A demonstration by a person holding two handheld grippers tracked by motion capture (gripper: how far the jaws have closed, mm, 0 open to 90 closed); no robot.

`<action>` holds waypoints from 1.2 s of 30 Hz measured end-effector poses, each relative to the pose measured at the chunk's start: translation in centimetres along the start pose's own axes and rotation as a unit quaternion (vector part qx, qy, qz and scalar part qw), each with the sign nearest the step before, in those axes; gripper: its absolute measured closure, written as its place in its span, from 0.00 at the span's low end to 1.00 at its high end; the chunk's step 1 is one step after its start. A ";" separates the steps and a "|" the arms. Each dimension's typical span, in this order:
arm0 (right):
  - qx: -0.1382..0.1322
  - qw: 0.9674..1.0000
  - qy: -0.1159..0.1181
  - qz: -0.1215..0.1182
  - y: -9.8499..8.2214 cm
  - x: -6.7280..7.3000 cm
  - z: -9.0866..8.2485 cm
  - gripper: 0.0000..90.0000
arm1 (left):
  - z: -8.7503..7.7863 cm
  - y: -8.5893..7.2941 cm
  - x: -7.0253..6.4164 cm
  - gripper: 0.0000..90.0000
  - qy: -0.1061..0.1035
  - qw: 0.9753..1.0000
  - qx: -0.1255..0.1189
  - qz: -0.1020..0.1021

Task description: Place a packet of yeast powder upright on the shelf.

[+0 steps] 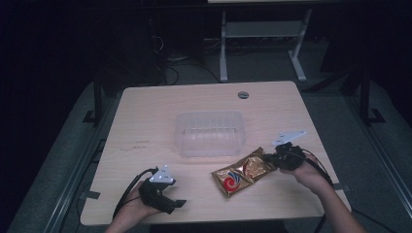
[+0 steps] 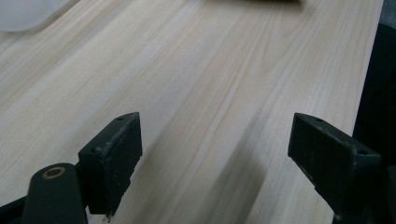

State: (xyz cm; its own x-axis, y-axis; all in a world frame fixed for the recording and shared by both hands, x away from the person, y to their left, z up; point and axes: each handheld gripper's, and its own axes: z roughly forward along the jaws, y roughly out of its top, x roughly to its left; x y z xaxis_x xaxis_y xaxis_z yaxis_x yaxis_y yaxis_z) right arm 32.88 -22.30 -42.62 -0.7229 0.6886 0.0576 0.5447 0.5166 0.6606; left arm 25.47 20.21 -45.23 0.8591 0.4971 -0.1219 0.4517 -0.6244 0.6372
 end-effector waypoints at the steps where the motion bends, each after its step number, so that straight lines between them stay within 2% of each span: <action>1: 0.001 1.000 -0.007 0.006 -0.3 -0.6 -0.2 1.00 | 0.0 0.0 0.0 0.19 0.000 1.000 0.000 0.000; 4: 0.011 0.999 -0.017 0.028 -1.2 -2.0 -0.3 1.00 | 0.0 0.0 0.0 0.19 0.000 1.000 0.001 0.000; 5: 0.018 0.999 -0.017 0.035 -1.5 -2.3 -0.1 1.00 | 0.0 0.0 0.0 0.19 0.001 1.000 0.003 0.006; 7: 0.029 0.999 -0.015 0.037 -1.8 -2.6 0.2 1.00 | 0.0 0.0 0.0 0.19 0.001 1.000 0.000 0.003; 9: 0.038 0.999 -0.014 0.036 -2.0 -2.6 0.5 1.00 | 0.0 0.0 0.0 0.19 0.001 1.000 0.000 0.003; 10: 0.052 0.998 -0.010 0.029 -2.0 -2.6 0.9 1.00 | 0.0 0.0 0.0 0.19 0.001 1.000 0.000 0.002; 18: 0.063 0.998 0.017 0.017 -1.9 -1.9 1.1 1.00 | -0.1 0.0 0.0 0.19 0.002 1.000 -0.001 0.003; 20: 0.066 0.997 0.019 0.021 -1.9 -1.7 1.2 1.00 | -0.1 0.0 0.0 0.19 0.002 1.000 -0.001 0.003; 21: 0.066 0.997 0.028 0.009 -1.8 -1.3 1.3 1.00 | -0.1 0.0 0.0 0.19 0.001 1.000 -0.002 0.000; 27: 0.072 0.996 0.053 -0.013 -1.3 0.0 1.8 1.00 | -0.2 0.0 0.0 0.19 0.002 1.000 -0.004 -0.003; 29: 0.070 0.994 0.074 -0.024 -1.0 1.0 2.1 1.00 | -0.2 0.0 0.1 0.19 0.006 1.000 -0.005 0.004; 36: 0.074 0.989 0.112 -0.061 -0.1 3.7 3.3 1.00 | -0.5 0.1 0.1 0.22 0.006 1.000 -0.004 0.005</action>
State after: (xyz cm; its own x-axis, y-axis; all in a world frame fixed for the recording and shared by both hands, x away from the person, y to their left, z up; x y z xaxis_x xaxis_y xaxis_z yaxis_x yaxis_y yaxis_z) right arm 31.57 -18.13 -44.92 -0.8542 0.4950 0.1590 0.4917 0.6697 0.5565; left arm 25.48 20.54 -44.81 0.8602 0.4987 -0.1064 0.4418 -0.6246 0.6440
